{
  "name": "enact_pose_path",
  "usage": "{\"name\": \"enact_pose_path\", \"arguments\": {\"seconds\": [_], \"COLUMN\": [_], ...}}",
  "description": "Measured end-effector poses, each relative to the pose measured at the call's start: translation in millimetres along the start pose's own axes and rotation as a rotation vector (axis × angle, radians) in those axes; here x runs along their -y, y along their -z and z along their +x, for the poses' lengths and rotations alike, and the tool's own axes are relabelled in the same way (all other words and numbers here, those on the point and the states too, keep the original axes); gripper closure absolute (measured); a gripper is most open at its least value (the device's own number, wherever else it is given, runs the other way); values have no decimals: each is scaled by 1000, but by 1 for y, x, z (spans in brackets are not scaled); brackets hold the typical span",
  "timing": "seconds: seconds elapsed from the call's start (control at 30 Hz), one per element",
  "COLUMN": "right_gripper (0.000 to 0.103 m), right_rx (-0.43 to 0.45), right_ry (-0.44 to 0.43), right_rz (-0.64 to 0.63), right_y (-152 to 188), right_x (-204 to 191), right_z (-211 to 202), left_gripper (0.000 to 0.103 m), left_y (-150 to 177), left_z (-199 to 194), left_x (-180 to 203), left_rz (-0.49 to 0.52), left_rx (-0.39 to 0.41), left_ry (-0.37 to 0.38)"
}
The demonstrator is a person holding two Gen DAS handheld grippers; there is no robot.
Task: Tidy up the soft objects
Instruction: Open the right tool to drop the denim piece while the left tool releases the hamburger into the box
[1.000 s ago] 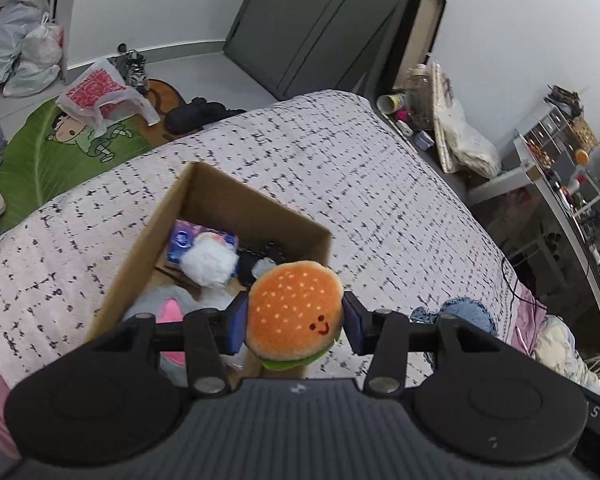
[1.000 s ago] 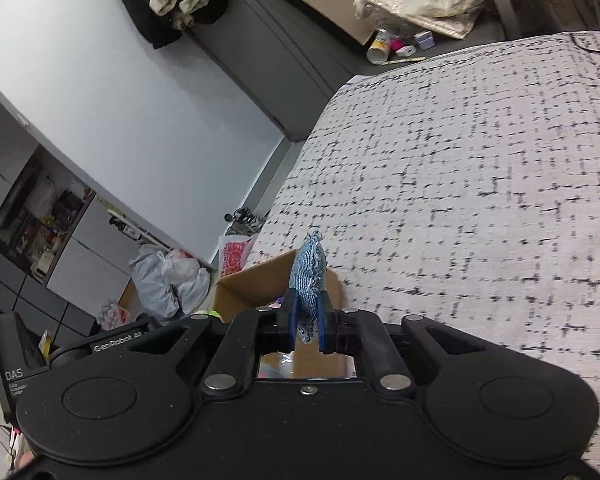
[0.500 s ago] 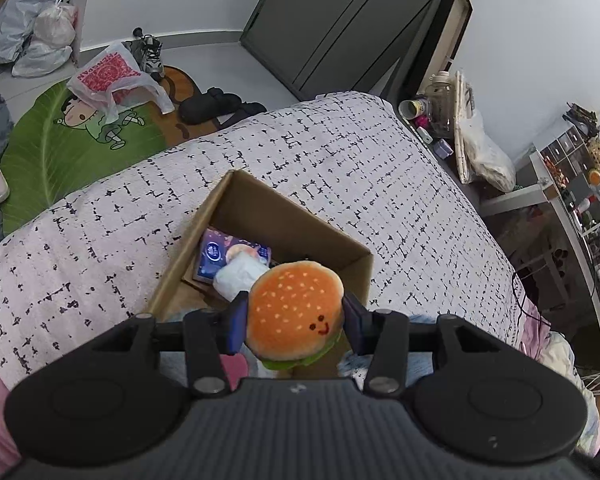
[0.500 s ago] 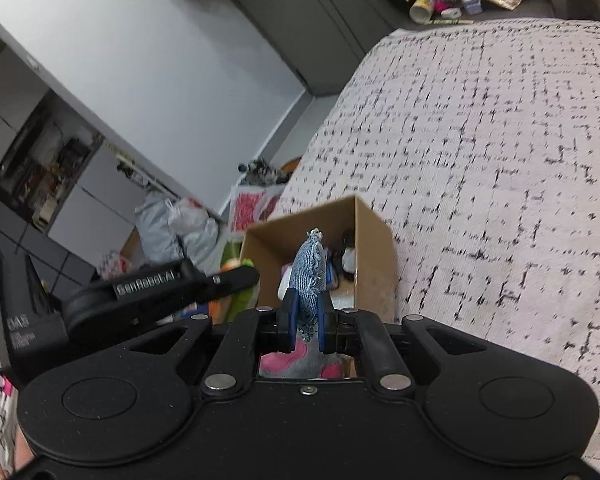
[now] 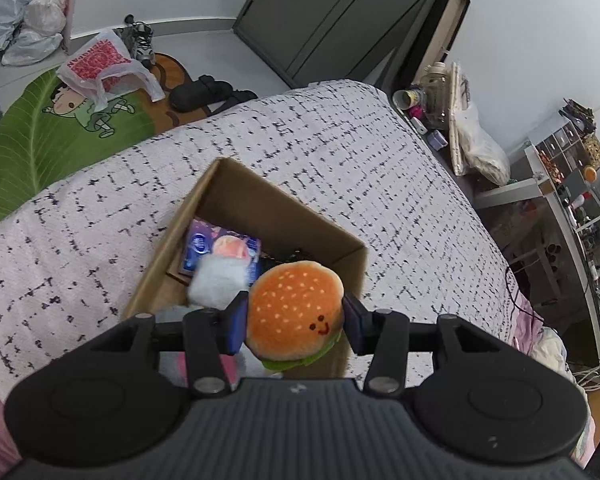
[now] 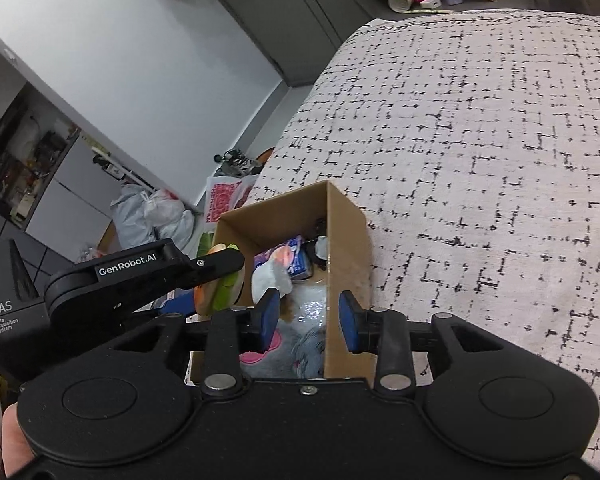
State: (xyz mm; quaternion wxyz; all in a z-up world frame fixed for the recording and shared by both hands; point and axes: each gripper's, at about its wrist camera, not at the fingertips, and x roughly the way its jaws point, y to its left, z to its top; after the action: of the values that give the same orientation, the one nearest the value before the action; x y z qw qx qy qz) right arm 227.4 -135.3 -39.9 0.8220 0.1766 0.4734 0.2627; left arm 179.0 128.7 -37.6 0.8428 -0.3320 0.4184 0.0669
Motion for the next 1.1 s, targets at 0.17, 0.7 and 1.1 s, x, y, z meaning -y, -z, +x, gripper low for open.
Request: {"name": "enact_pose_path", "arguments": {"seconds": [0.17, 0.7, 1.1], "right_gripper": [63, 52, 30], "right_rx": [11, 19, 83], "right_ry": [13, 20, 42], "right_rz": [1, -8, -66], "right_y": [-2, -4, -5], "right_x": [3, 7, 10], "right_z": [-7, -11, -40], "left_gripper": [48, 24, 22], "left_y": [-2, -4, 16], "left_z": [0, -16, -52], "left_x": [11, 13, 36], "left_rz": [2, 60, 218], "left_rx": [14, 6, 39], "left_ry": [35, -49, -95]}}
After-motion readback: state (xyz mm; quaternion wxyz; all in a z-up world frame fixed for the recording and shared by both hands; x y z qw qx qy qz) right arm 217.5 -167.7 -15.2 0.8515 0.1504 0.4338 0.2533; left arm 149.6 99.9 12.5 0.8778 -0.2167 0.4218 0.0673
